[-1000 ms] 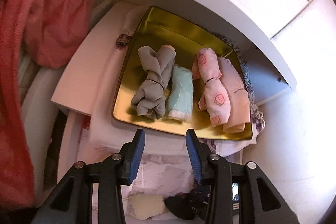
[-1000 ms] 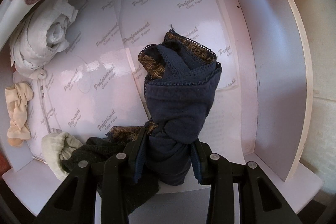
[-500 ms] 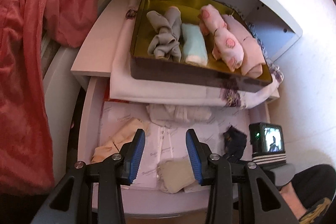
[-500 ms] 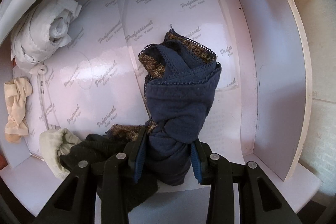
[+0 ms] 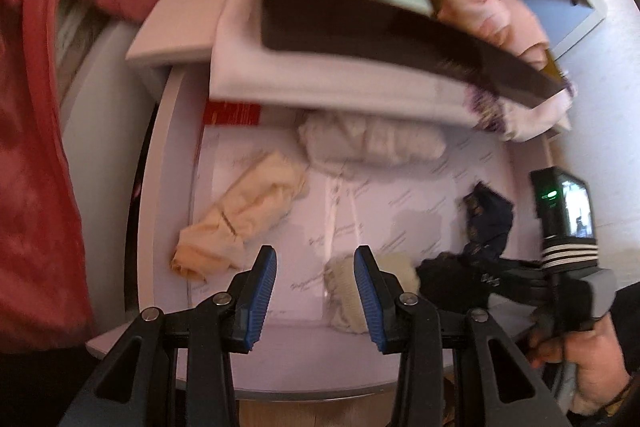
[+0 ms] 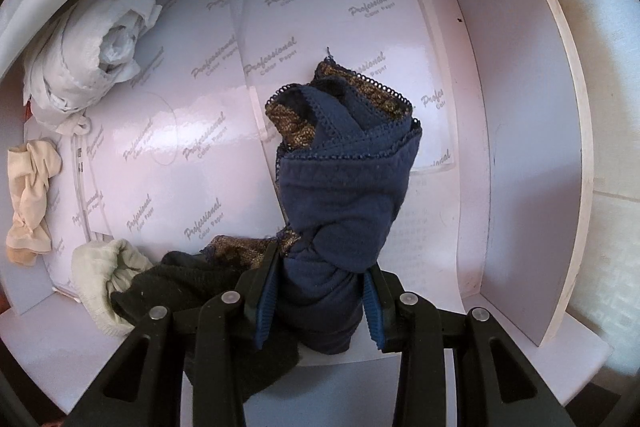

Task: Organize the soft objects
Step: 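Move the left tool back down into the drawer toward the cream knit garment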

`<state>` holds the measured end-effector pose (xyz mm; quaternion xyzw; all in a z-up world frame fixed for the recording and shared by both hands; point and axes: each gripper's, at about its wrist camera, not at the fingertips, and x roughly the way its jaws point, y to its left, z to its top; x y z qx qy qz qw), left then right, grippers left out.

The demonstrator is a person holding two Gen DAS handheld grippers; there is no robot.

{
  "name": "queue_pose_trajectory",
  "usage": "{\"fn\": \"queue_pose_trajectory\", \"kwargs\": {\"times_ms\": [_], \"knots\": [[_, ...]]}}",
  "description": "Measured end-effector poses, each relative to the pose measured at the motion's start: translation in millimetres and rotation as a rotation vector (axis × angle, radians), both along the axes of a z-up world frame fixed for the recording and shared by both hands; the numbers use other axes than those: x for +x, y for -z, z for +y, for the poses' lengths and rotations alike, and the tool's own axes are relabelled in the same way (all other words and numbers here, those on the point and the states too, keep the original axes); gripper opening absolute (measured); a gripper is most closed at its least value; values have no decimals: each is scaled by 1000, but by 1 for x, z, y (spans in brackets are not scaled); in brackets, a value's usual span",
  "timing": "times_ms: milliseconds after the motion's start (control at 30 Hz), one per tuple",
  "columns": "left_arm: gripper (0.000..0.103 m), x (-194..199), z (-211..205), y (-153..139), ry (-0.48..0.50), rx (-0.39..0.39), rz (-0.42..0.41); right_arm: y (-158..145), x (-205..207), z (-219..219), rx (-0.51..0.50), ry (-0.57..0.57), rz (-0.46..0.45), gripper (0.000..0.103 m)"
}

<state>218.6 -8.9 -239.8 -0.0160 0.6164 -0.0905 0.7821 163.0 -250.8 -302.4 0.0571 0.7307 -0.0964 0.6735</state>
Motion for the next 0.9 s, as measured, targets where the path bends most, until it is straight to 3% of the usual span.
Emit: {"fn": "queue_pose_trajectory", "kwargs": {"times_ms": [333,633,767,900], "knots": [[40,-7,-3,37,38,98,128,0,3,7,-1,-15,3,38],[40,-11,-5,50,53,86,176,0,3,8,-6,-26,1,37],[40,-13,-20,54,113,88,166,0,3,8,-7,-28,1,37],[44,-16,-36,58,173,35,196,0,3,8,-6,-28,0,37]]}}
